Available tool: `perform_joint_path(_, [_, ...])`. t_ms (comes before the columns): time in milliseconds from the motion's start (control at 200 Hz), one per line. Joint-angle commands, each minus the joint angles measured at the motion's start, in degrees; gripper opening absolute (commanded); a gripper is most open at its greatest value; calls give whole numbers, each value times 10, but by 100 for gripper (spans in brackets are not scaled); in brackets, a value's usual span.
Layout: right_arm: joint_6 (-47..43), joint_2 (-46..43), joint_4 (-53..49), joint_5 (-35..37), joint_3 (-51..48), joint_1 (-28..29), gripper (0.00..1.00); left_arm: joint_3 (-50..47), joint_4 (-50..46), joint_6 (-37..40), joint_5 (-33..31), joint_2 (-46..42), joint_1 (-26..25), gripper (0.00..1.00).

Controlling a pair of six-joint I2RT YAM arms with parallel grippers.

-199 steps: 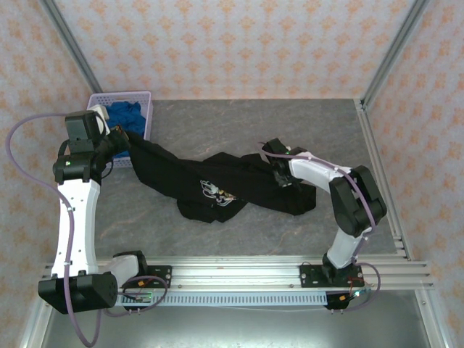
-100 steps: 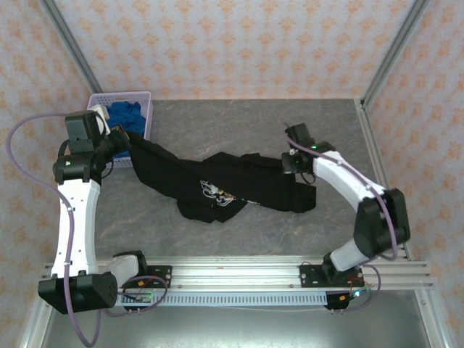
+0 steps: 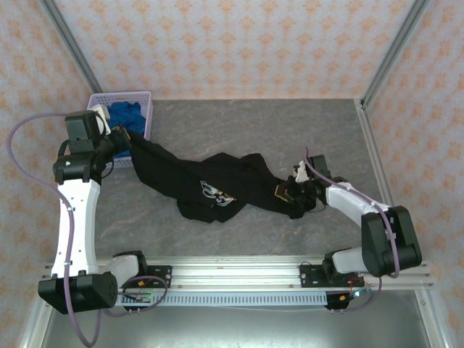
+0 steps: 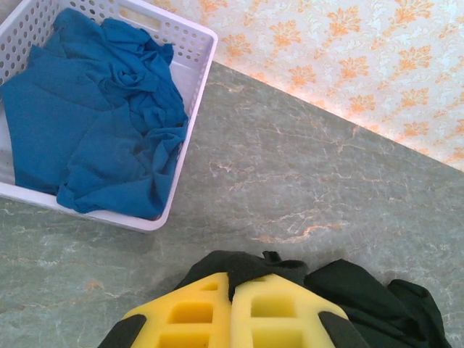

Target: Fold the inside-out t-shirt

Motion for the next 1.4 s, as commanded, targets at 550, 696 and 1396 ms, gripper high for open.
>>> perform_joint_path(550, [-206,-26,-169,441,138,160,46,-5,22,-7,19,-12,7,0])
perform_joint_path(696, [-225,11,-203,538,167,217,53,-5,22,-7,20,-12,8,0])
perform_joint_path(1396, [-269,169,-274,648,261,272,58,-6,24,-5,25,-12,7,0])
